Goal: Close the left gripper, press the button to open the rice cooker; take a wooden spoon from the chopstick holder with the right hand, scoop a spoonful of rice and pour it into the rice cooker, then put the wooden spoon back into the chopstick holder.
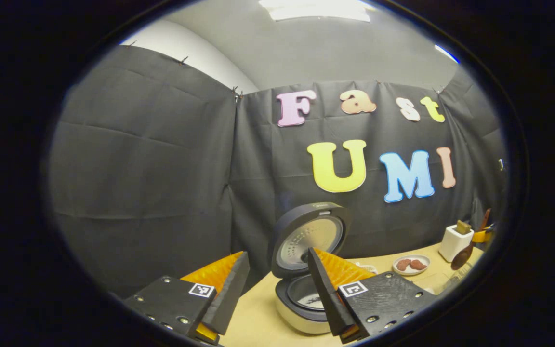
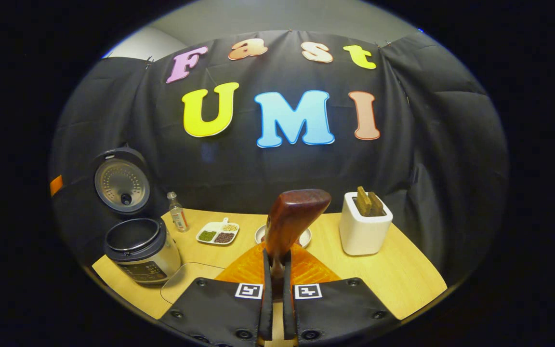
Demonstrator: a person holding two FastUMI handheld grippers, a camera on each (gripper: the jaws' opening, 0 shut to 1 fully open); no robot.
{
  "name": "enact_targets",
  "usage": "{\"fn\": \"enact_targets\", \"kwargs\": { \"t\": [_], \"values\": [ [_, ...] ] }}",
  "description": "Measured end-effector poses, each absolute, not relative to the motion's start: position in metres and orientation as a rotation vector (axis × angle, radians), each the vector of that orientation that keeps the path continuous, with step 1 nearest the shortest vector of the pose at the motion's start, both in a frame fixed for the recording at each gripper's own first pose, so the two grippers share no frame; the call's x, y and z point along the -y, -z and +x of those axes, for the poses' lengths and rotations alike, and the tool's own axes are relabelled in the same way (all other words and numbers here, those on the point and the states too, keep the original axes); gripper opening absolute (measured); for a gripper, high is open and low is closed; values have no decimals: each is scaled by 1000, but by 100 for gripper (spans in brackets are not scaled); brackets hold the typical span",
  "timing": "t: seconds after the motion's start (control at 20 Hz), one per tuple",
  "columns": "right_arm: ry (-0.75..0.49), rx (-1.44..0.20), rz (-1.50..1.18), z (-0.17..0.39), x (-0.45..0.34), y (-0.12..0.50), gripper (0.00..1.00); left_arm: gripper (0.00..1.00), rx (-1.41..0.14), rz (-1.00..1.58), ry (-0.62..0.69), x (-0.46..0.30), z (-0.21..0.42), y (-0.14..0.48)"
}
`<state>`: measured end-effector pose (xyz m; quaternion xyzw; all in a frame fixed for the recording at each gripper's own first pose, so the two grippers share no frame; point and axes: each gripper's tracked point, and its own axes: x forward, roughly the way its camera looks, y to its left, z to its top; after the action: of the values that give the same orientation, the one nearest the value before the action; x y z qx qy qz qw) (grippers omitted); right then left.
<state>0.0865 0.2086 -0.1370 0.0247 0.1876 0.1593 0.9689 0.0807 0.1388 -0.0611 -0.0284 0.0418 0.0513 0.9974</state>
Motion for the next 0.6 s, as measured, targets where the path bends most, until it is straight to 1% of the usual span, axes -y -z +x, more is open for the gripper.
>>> {"fn": "enact_targets", "kwargs": {
  "t": [0.25,0.6],
  "values": [
    [-388,-425,23,79,-261,160,10,77,-101,-62,-119,-162,87,75],
    [-430,-487,-51,72,-306,204,10,78,-137,-57,-141,-187,91,99]
  ]
}}
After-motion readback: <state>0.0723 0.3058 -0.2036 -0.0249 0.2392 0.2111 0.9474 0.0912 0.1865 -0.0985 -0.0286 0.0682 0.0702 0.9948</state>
